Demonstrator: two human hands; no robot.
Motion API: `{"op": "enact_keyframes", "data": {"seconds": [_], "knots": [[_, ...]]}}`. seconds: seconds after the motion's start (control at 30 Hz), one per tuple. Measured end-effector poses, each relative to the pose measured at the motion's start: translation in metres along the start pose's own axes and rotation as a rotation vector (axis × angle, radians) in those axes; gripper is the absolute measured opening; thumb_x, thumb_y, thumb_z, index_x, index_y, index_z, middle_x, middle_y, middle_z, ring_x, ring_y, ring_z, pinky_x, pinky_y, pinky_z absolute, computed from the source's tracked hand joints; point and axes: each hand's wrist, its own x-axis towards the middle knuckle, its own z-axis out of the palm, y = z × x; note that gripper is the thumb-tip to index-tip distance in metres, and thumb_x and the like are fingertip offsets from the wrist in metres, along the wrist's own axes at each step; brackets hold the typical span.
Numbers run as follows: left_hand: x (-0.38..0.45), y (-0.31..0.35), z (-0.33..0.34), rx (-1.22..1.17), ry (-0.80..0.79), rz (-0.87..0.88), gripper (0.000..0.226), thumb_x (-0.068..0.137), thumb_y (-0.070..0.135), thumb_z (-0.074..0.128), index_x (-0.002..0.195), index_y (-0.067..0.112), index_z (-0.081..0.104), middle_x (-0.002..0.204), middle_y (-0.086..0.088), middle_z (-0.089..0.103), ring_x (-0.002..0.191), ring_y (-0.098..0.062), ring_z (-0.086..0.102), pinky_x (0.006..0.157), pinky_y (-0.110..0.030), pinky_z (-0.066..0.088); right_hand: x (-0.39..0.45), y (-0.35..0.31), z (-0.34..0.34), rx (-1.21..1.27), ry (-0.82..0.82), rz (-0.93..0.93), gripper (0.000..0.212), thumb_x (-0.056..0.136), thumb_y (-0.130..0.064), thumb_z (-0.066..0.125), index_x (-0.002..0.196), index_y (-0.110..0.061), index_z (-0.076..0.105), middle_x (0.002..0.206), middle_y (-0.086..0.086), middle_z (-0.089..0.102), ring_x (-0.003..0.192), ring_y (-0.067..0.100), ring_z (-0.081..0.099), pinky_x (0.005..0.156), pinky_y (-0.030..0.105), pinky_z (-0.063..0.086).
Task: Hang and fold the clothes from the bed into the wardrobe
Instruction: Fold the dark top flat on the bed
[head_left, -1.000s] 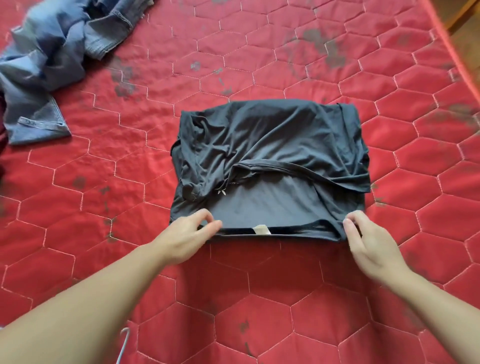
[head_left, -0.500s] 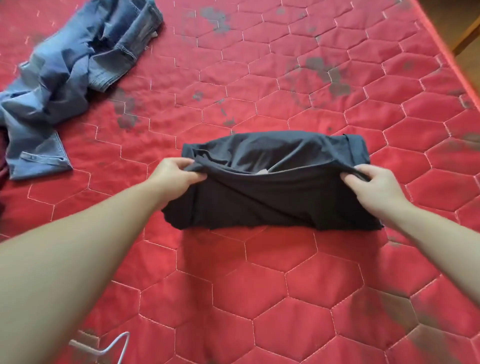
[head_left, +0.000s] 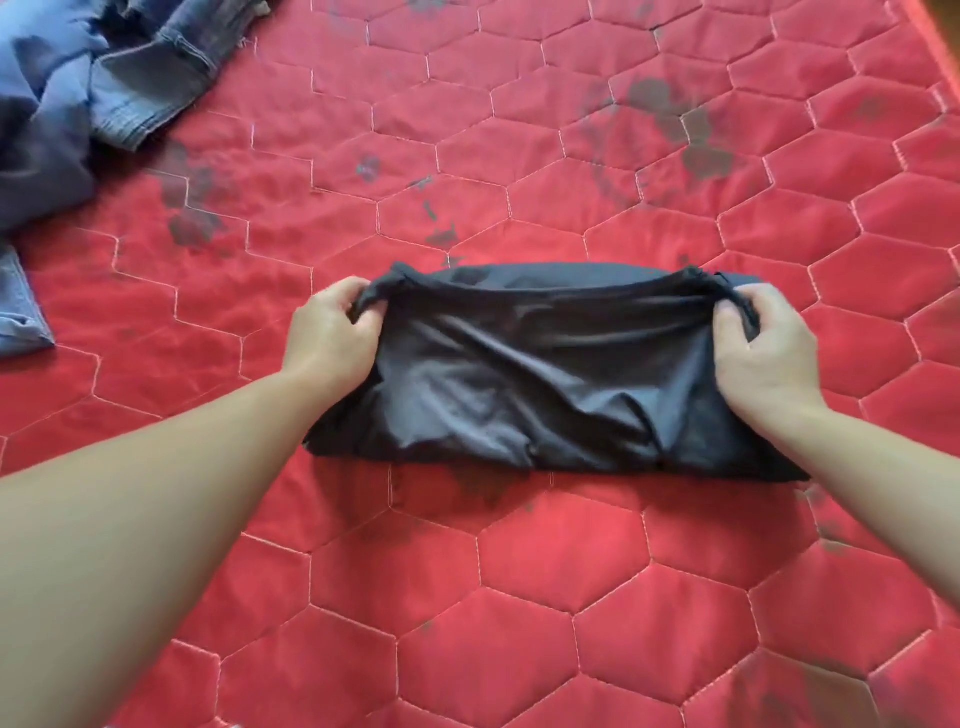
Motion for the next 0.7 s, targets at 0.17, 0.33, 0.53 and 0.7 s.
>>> {"op": "enact_keyframes", "data": {"seconds": [0.17, 0.33, 0.53, 0.7], "knots": [[0.002, -0.017, 0.016, 0.139, -0.035, -0.037, 0.021, 0.096, 0.033, 0.053, 0.109, 0.021, 0.064, 0.104, -0.009, 0.07, 0.102, -0.032, 0.06, 0.084, -0.036, 0.043, 0.006, 0.014, 0.009, -0.072, -0.07, 0.071, 0.017, 0.097, -0.022, 0.048, 0.098, -0.01, 0.06, 0.086, 0.0, 0.059, 0.083, 0.018, 0.051, 0.072, 0.023, 0.03], [0.011, -0.013, 0.014, 0.054, 0.101, -0.032, 0.017, 0.097, 0.034, 0.052, 0.106, 0.022, 0.06, 0.096, -0.007, 0.066, 0.097, -0.031, 0.059, 0.079, -0.036, 0.039, 0.015, 0.012, 0.01, -0.038, -0.024, 0.012, 0.02, 0.1, -0.023, 0.045, 0.106, -0.009, 0.056, 0.094, 0.006, 0.062, 0.09, 0.025, 0.056, 0.076, 0.028, 0.034], [-0.025, 0.018, 0.039, 0.406, 0.063, 0.466, 0.048, 0.087, 0.047, 0.051, 0.134, 0.034, 0.052, 0.144, -0.004, 0.046, 0.134, -0.027, 0.04, 0.108, -0.049, 0.022, -0.004, -0.018, 0.03, -0.393, -0.046, -0.49, 0.046, 0.085, -0.035, 0.053, 0.127, -0.017, 0.056, 0.136, 0.013, 0.05, 0.125, 0.032, 0.045, 0.103, 0.049, 0.03], [-0.03, 0.007, 0.076, 0.601, -0.26, 0.287, 0.076, 0.079, 0.074, 0.001, 0.15, 0.049, -0.002, 0.164, 0.01, -0.004, 0.15, -0.02, -0.008, 0.115, -0.061, -0.001, -0.016, -0.013, 0.07, -0.612, -0.326, -0.522, 0.063, 0.09, -0.057, 0.034, 0.147, -0.031, 0.036, 0.158, 0.008, 0.028, 0.145, 0.028, 0.025, 0.113, 0.057, 0.016]]}}
